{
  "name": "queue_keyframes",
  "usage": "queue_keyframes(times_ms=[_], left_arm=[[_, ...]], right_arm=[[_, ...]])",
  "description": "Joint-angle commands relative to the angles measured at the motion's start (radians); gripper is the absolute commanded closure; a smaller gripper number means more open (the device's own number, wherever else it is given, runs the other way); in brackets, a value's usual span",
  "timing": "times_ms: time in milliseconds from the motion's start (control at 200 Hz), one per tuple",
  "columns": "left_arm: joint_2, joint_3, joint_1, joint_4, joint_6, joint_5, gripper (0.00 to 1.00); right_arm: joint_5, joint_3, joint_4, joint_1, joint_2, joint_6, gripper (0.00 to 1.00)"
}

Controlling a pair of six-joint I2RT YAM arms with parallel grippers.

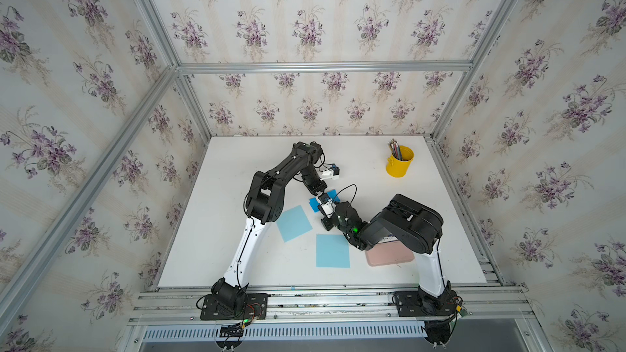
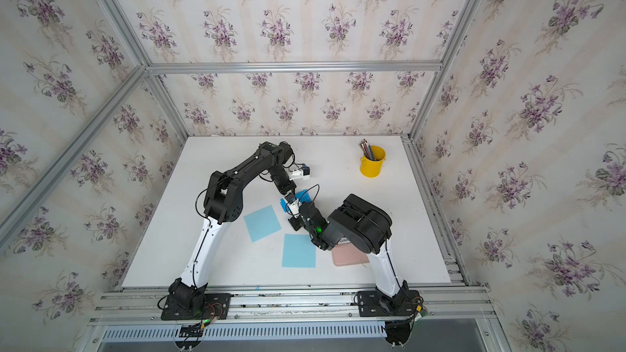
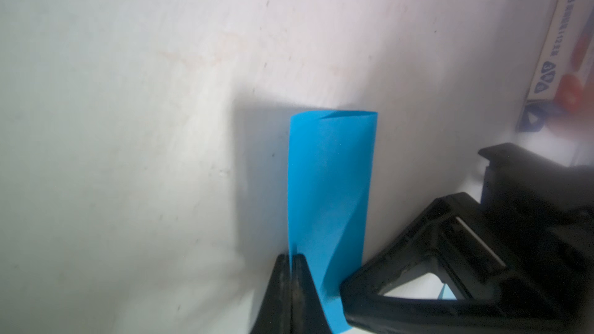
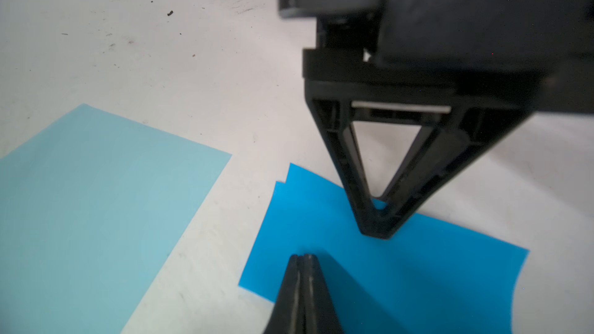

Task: Fold the square paper along the opposite sides
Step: Smooth out the paper at the center of the board.

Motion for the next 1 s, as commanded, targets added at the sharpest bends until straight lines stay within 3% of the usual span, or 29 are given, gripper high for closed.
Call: queue_keyframes(times_ms=[0, 909, 999], left_arm=[[0.021, 0.005, 0.001, -0.005, 0.01, -0.039, 1.0], [0.049, 0.032, 0.004, -0.013, 0.005, -0.05, 1.0], [0.046, 0.032, 0.004, -0.011, 0.004, -0.049, 1.0]], right_arm=[[-0.027, -0.01, -0.131, 0.015, -0.003, -0.008, 1.0], [-0.173, -0.009, -0.092, 0.048, 0.023, -0.012, 1.0], [-0.178, -0.017, -0.076, 0.05, -0.024, -0.003, 1.0]])
